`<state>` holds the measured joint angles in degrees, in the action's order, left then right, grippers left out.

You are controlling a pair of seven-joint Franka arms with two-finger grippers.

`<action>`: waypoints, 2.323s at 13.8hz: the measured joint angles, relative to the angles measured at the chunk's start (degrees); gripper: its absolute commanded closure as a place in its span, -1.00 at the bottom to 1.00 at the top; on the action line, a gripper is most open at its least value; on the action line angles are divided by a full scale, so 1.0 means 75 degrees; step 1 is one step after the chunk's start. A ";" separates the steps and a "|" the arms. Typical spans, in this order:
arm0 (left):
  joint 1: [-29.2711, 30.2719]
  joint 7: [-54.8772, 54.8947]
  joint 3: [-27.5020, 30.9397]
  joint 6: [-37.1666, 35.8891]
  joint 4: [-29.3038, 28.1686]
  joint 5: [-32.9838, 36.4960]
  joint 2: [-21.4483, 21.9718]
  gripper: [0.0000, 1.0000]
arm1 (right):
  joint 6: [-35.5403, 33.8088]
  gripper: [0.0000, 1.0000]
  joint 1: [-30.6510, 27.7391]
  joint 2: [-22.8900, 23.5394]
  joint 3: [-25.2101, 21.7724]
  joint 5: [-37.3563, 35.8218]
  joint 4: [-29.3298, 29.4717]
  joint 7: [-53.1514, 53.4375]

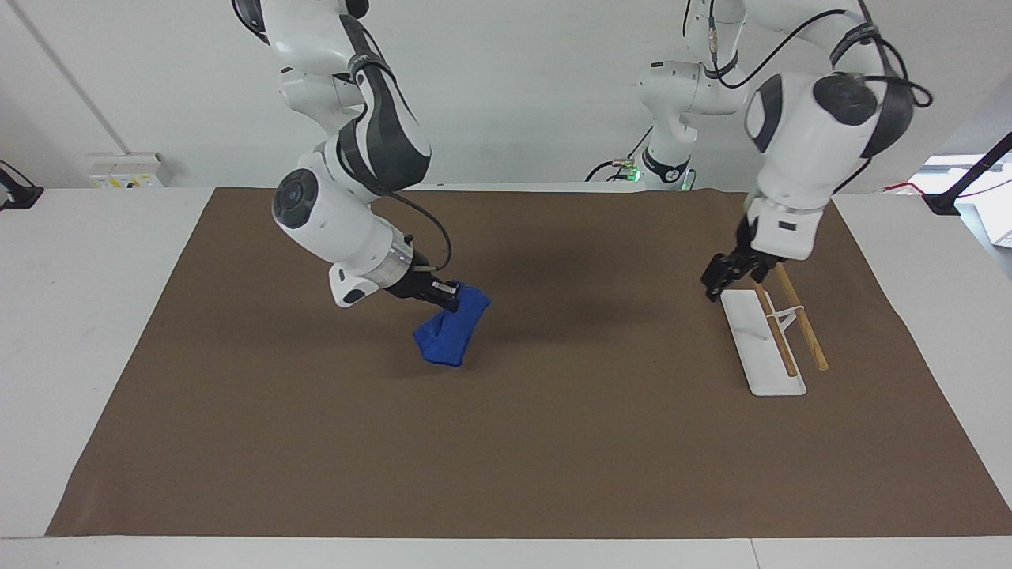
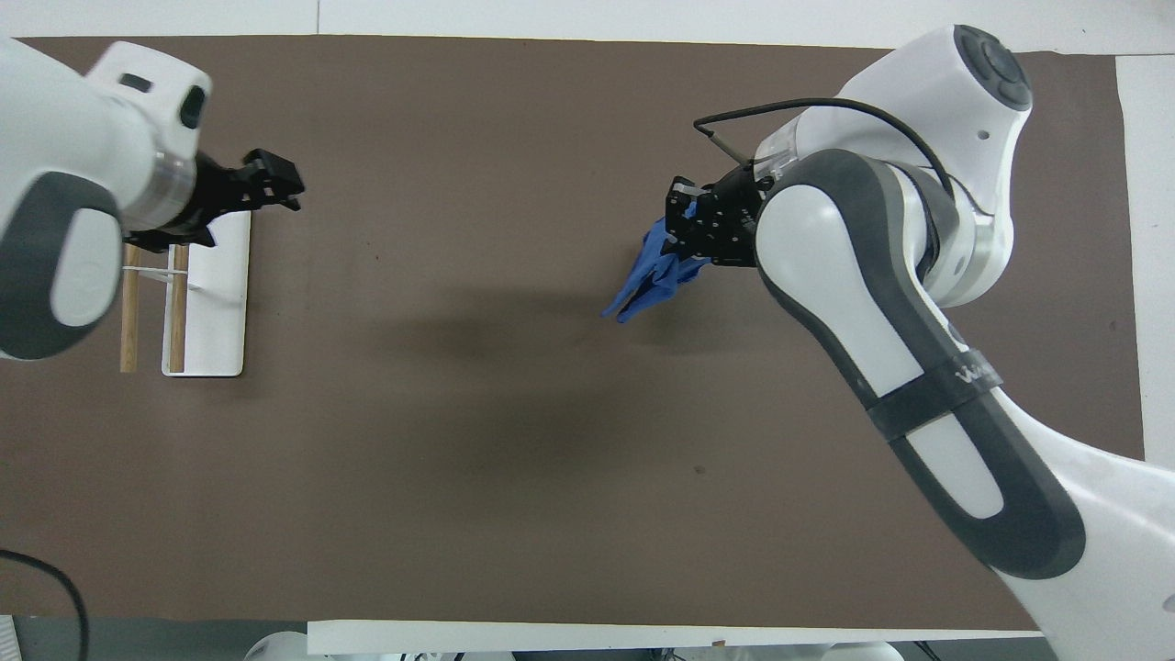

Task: Right arm passes towel to left arm to hang
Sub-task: 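Lift the towel with the right gripper while the left gripper reaches toward it, then grasp the towel with the left gripper beside the right gripper, then open the right gripper to release the towel to the left gripper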

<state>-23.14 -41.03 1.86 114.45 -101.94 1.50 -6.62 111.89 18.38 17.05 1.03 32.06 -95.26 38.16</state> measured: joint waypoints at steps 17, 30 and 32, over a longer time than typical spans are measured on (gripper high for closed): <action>-0.1707 -0.6613 -0.0015 0.0094 -0.0036 0.0005 -0.0933 -0.05 | 0.1648 1.00 0.1190 0.0100 -0.0014 0.1731 -0.0332 0.3257; -0.1866 -0.6718 -0.0020 0.0089 -0.0082 -0.0083 -0.0930 0.99 | 0.1648 1.00 0.1190 0.0100 -0.0015 0.1731 -0.0370 0.3257; -0.1865 -0.6729 -0.0006 0.0082 -0.0140 -0.0095 -0.0918 1.00 | 0.1648 1.00 0.1190 0.0100 -0.0015 0.1731 -0.0370 0.3257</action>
<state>-37.13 -91.49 1.81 115.06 -102.98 0.79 -13.50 124.25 27.30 17.79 0.92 45.05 -98.03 62.59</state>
